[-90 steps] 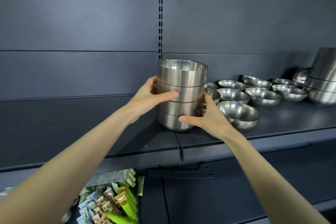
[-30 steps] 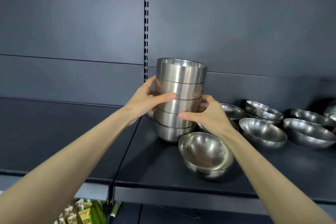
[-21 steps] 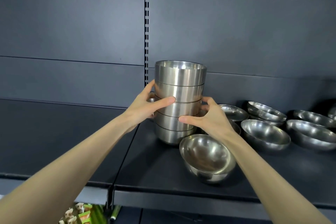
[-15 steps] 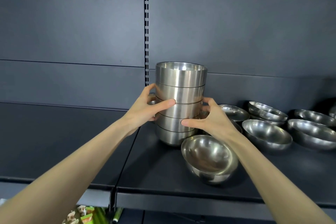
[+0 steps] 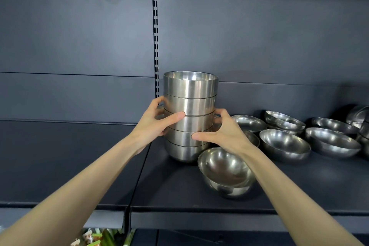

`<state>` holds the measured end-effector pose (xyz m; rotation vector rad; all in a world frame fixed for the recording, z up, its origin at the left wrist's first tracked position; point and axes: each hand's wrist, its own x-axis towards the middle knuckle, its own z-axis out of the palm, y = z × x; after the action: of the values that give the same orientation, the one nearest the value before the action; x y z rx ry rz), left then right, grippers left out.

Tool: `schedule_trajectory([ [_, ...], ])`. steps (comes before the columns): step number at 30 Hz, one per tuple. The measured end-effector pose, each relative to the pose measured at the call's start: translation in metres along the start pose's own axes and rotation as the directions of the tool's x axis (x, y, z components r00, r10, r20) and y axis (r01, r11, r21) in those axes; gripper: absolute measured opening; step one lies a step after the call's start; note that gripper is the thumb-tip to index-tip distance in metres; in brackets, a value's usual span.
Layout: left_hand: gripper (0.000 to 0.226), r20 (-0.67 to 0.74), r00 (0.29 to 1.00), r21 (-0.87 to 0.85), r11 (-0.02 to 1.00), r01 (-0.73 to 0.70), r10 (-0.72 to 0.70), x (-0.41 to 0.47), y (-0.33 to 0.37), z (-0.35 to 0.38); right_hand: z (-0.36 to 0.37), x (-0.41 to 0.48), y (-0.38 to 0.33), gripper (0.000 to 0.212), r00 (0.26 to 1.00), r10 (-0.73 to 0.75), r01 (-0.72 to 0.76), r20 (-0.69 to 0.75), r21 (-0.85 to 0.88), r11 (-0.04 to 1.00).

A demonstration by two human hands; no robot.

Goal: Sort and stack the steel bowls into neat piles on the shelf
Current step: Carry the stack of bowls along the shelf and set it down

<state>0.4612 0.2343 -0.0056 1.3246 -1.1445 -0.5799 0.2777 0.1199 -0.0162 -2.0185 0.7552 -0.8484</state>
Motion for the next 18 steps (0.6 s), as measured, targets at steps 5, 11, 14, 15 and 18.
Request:
schedule_trajectory([
  [5, 0.06, 0.0, 1.0, 0.0, 1.0, -0.018, 0.018, -0.01, 0.001, -0.012, 0.011, -0.004, -0.007, 0.089, 1.0, 0.004, -0.004, 0.015, 0.013, 1.0],
  [11, 0.069, -0.027, 0.999, -0.001, 1.0, -0.017, 0.017, -0.025, 0.002, -0.035, 0.033, -0.008, -0.019, 0.082, 1.0, -0.015, 0.015, 0.014, -0.001, 1.0],
  [14, 0.064, -0.044, 0.999, -0.004, 1.0, -0.019, 0.019, -0.032, 0.003, -0.045, 0.045, -0.008, -0.021, 0.087, 1.0, -0.009, 0.009, 0.014, 0.001, 1.0],
  [15, 0.067, -0.047, 0.999, 0.001, 1.0, -0.018, 0.018, -0.033, 0.003, -0.048, 0.048, -0.008, -0.022, 0.089, 1.0, -0.007, 0.006, 0.012, 0.003, 1.0],
  [18, 0.071, -0.053, 0.999, -0.002, 1.0, -0.01, 0.01, -0.034, 0.003, -0.054, 0.054, -0.007, -0.024, 0.085, 1.0, -0.007, 0.007, 0.01, 0.013, 1.0],
])
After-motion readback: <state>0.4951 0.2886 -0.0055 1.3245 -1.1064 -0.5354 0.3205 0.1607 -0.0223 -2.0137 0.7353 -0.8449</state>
